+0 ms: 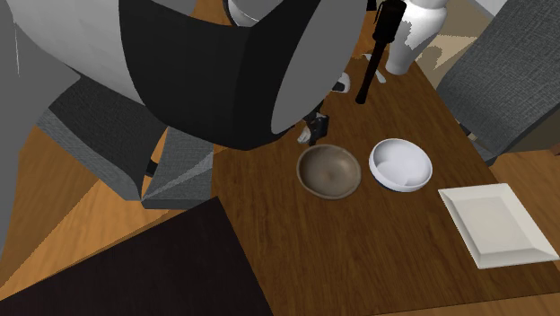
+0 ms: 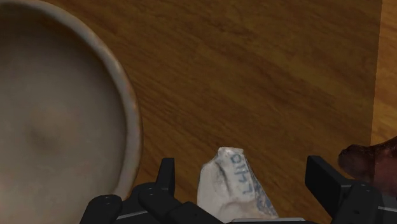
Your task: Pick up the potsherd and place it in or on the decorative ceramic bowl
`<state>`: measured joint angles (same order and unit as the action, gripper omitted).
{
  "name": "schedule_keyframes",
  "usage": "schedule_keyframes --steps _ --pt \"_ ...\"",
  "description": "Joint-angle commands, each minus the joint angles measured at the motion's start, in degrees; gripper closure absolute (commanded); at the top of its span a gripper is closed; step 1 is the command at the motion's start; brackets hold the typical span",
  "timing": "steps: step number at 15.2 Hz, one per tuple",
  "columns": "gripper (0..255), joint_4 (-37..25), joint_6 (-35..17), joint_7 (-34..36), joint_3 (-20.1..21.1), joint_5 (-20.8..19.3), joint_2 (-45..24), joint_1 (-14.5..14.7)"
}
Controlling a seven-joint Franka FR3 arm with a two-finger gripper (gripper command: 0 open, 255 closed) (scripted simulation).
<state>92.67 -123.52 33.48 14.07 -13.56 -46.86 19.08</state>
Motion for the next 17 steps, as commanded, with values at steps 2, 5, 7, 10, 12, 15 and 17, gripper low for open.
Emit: schedule_keyframes --steps 2,5,7,10,12,15,17 --pt "255 0.0 0.0 0.0 0.0 0.0 0.0 0.0" --pt "255 0.0 0.0 0.0 0.0 0.0 0.0 0.0" --pt "255 0.0 0.0 0.0 0.0 0.0 0.0 0.0" --pt "255 0.0 -0.01 0.0 0.0 0.0 -0.01 0.0" --pt "255 0.37 0.81 -0.11 0.22 0.24 1.18 -0.17" --pt "255 0.81 2.09 -0.29 0.56 0.6 2.92 -0.41" --pt "255 1.02 2.98 -0.42 0.77 0.86 4.03 -0.57"
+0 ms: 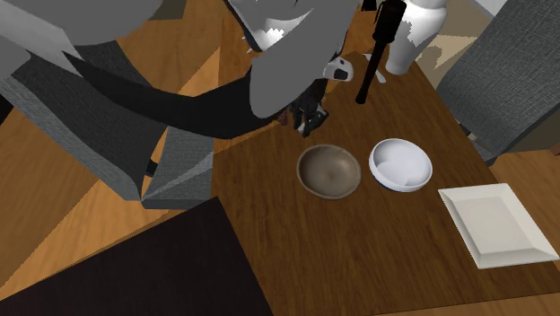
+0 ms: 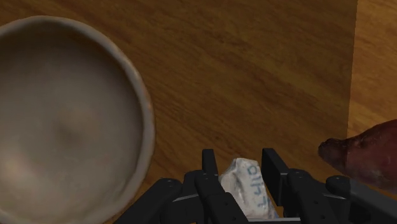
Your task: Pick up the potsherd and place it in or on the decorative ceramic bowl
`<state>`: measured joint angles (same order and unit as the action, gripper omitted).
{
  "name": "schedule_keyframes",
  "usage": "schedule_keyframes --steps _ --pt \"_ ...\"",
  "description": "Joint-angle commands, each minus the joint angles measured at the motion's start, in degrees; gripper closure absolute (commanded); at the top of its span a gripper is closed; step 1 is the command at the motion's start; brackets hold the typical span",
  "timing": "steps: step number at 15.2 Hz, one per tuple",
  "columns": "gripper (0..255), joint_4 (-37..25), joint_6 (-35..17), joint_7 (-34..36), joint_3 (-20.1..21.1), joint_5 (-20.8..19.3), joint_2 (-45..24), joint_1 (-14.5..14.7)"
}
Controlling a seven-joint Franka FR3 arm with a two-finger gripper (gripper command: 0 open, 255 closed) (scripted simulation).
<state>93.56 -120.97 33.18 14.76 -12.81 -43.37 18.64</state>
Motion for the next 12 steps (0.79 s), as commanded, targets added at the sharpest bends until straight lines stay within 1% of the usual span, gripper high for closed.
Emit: schedule_keyframes --steps 1,12 --pt "255 0.19 0.89 -0.18 0.19 0.24 1.08 -0.2" --pt "255 0.27 6.27 -0.94 1.26 1.67 6.65 -0.92"
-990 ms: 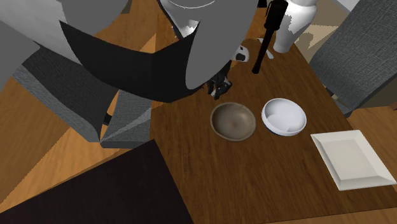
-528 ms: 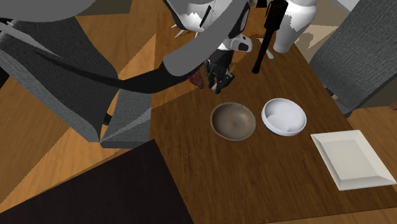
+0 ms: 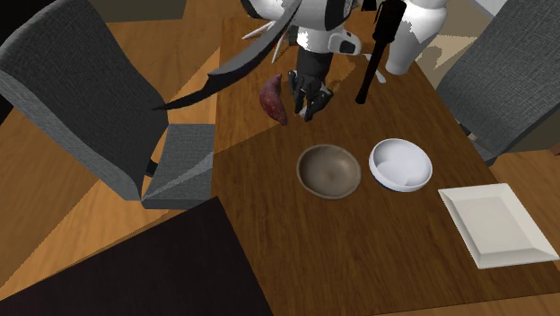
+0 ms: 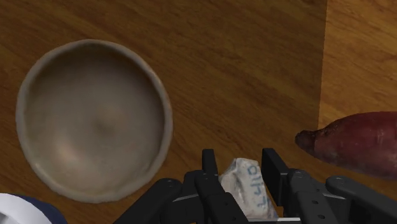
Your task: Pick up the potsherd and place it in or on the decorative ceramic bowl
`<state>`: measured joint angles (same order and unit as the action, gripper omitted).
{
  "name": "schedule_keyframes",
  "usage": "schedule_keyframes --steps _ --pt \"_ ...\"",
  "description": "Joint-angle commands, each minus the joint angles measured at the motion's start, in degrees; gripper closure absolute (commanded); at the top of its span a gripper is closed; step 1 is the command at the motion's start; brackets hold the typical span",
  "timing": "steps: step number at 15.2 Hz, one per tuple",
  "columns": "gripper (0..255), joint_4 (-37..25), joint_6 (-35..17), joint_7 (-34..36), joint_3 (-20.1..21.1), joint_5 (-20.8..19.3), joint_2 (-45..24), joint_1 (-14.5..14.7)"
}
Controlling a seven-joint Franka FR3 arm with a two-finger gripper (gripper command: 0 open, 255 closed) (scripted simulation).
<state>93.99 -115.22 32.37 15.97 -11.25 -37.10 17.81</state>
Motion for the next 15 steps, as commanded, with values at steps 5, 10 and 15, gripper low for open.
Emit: schedule_keyframes --steps 5,10,15 --pt "255 2.03 1.54 -1.22 0.29 0.73 3.67 -1.32" --pt "255 13.18 -3.2 -5.69 -0.52 1.23 10.48 -6.15" --pt "255 22.21 -7.07 -10.81 -1.92 1.49 16.18 -10.66"
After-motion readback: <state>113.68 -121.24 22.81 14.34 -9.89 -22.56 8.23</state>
